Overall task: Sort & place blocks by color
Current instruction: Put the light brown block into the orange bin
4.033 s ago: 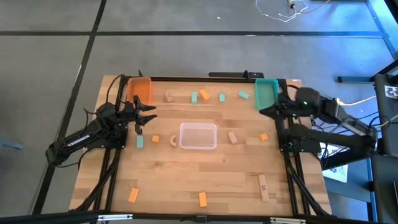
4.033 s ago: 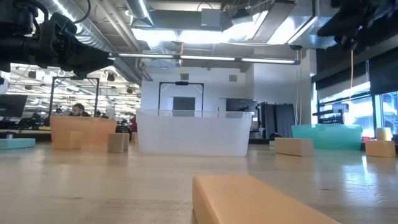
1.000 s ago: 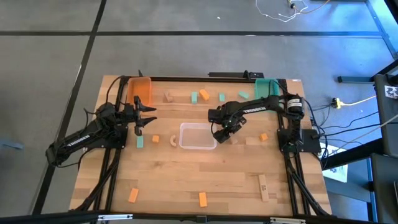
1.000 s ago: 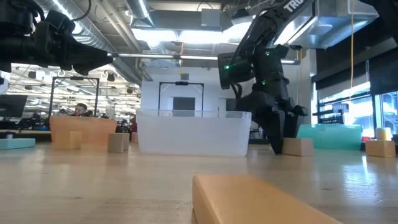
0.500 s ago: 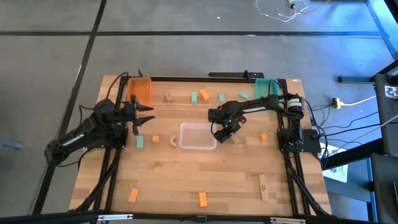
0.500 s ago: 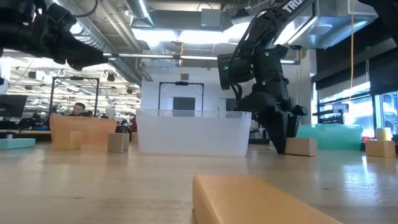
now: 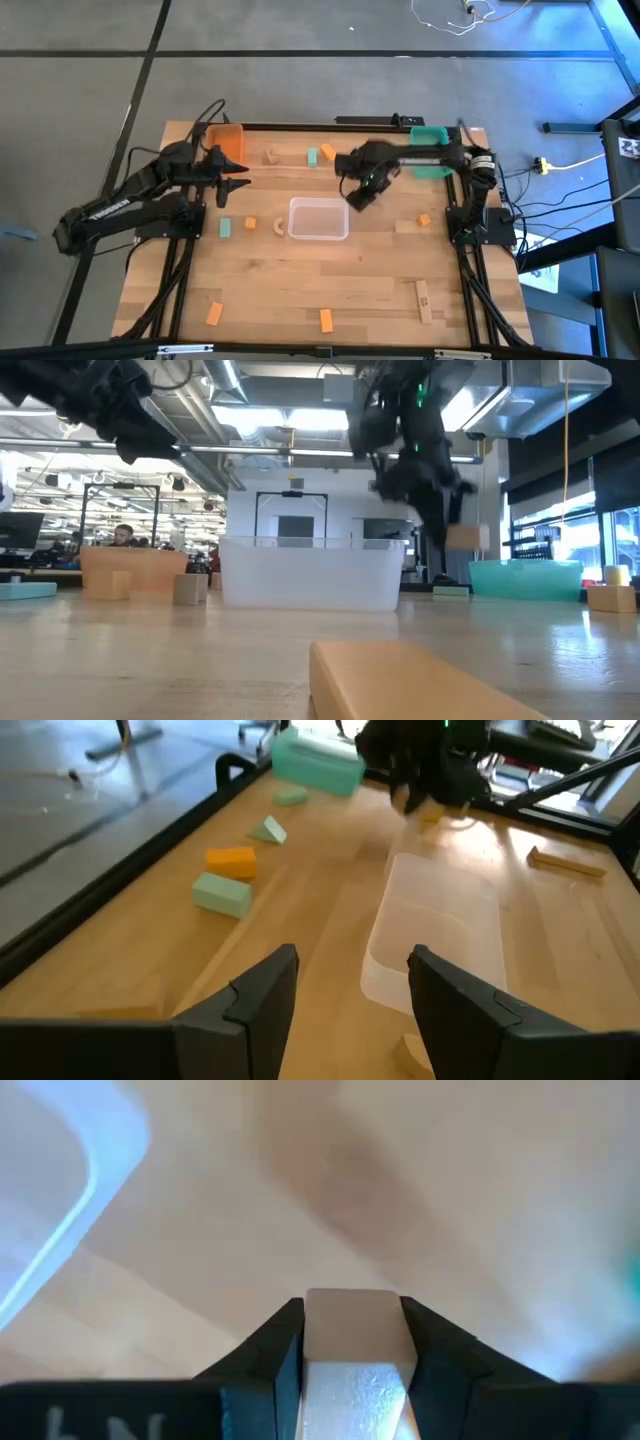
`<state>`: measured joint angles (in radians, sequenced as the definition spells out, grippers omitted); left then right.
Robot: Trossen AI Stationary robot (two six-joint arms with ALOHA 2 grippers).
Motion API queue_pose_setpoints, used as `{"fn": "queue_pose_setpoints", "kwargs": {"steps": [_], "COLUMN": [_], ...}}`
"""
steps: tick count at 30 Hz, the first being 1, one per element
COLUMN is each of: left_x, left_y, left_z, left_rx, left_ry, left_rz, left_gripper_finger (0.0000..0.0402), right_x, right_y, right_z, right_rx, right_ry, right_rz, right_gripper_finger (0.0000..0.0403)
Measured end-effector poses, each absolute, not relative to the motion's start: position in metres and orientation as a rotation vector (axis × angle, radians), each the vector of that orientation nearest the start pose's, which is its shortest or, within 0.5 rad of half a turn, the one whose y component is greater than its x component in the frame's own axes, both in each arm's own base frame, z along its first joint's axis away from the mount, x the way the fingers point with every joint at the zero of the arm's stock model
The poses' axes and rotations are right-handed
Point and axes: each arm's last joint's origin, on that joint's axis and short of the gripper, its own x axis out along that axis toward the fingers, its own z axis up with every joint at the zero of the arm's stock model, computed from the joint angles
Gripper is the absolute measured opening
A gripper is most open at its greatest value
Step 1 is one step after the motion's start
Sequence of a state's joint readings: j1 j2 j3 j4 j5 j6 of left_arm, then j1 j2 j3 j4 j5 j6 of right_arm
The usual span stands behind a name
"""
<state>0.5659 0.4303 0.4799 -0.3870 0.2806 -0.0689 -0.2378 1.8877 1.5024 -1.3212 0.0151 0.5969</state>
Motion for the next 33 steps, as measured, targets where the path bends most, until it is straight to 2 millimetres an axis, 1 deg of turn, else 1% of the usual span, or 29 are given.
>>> {"fn": "queue_pose_setpoints", "kwargs": {"steps": [3,7,10,13,18,21,24,27,30,33], "left_x": [0.106,0.116,0.124,0.131,0.141,0.147,0.151,0.155,0.157,0.158], "left_y": [0.058,0.064,0.065,0.065,0.063,0.063,0.065,0.066,0.067,0.068], "left_z": [0.266,0.278,0.285,0.288,0.288,0.287,0.286,0.284,0.284,0.286], "left_rx": [-0.224,-0.237,-0.237,-0.235,-0.179,-0.176,-0.181,-0.179,-0.19,-0.182], "left_ry": [0.339,0.369,0.381,0.396,0.435,0.456,0.471,0.485,0.472,0.444], "left_rz": [0.294,0.29,0.272,0.246,0.19,0.193,0.224,0.254,0.291,0.3], "left_gripper_finger": [0.0183,0.0183,0.0183,0.0183,0.0183,0.0183,0.0183,0.0183,0.0183,0.0183], "right_x": [0.32,0.297,0.281,0.266,0.249,0.233,0.214,0.198,0.183,0.171], "right_y": [-0.092,-0.108,-0.124,-0.138,-0.171,-0.19,-0.205,-0.218,-0.226,-0.233], "right_z": [0.251,0.288,0.304,0.311,0.31,0.3,0.284,0.262,0.241,0.225], "right_rx": [0.595,0.605,0.655,0.706,0.701,0.711,0.74,0.763,0.773,0.787], "right_ry": [1.585,1.549,1.436,1.405,1.41,1.455,1.534,1.572,1.614,1.625], "right_rz": [-0.785,-0.967,-1.048,-1.121,-1.199,-1.249,-1.261,-1.264,-1.239,-1.23], "right_gripper_finger": [0.013,0.013,0.013,0.013,0.013,0.013,0.013,0.013,0.013,0.013]}}
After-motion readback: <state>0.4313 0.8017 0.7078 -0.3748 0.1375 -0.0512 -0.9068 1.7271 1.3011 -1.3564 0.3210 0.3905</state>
